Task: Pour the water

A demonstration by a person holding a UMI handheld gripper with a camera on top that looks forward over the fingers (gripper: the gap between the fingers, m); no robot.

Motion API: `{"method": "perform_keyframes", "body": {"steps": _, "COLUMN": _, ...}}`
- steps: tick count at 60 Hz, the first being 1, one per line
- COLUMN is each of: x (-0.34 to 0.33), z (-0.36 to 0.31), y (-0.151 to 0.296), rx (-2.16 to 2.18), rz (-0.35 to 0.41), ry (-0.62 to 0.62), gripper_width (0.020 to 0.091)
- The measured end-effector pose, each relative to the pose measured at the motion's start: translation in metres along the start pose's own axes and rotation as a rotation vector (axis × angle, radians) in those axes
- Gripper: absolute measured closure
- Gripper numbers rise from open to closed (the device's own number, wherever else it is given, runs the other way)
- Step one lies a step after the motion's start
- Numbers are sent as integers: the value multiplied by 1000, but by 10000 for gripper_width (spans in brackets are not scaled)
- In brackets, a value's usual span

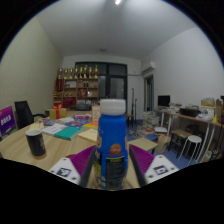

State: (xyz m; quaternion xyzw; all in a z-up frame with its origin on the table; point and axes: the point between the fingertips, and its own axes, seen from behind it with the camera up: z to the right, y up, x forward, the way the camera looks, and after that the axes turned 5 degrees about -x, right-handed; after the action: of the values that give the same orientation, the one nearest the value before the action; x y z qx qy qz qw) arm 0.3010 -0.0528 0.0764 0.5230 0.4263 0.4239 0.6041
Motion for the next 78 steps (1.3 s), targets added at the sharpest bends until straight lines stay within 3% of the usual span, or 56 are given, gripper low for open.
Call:
{"method": "perform_keyframes", "body": {"steps": 2, "x": 4, "z": -4, "y": -5, "rx": 13, "rz": -9, "ry": 2, "gripper_width": 491}}
{"method": "perform_keyframes", "body": {"steps": 6, "x": 7, "z": -2, "y": -5, "rx": 47, "rz": 25, "ry": -32, "gripper_width": 526}}
{"method": "perform_keyframes", "body": {"steps": 15, "x": 4, "z": 2, "y": -8, "rx": 86, "rz": -2, "ry": -71, "gripper_width": 542}}
{"method": "perform_keyframes", "body": {"steps": 16, "x": 8, "z": 2, "y": -7, "rx": 84, "rz": -7, "ry": -72, "gripper_width": 582}}
{"method": "perform_keyframes", "body": {"steps": 18, "x": 6, "z": 1, "y": -8, "rx": 76, "rz": -25, "ry": -75, "gripper_width": 583}}
{"method": "perform_keyframes", "body": {"steps": 19, "x": 7, "z": 1, "y": -8, "rx": 67, "rz": -34, "ry": -73, "gripper_width": 622}}
{"method": "perform_keyframes", "body": {"steps": 21, "x": 6, "z": -3, "y": -2, "rx": 49, "rz": -39, "ry": -64, "gripper_width": 608}}
{"method": "perform_keyframes", "body": {"steps": 22, "x": 4, "z": -5, "y": 2, "rx": 30, "rz": -33, "ry": -59, "gripper_width": 647}}
{"method": "perform_keyframes", "body": {"steps": 32, "x": 6, "z": -28, "y": 92, "rx": -505, "rz": 100, "ry": -64, "gripper_width": 649}}
{"method": "perform_keyframes", "body": {"steps": 40, "x": 29, "z": -78, "y": 133, "rx": -1028, "rz": 157, "ry": -71, "gripper_width": 651}}
{"method": "perform_keyframes", "body": {"steps": 58, "x": 46, "z": -166, "y": 151, "rx": -2105, "rz": 310, "ry": -131, "gripper_width": 645}}
{"method": "perform_keyframes", "body": {"steps": 78, "x": 48, "z": -184, "y": 154, "rx": -2296, "rz": 318, "ry": -158, "gripper_width": 649}}
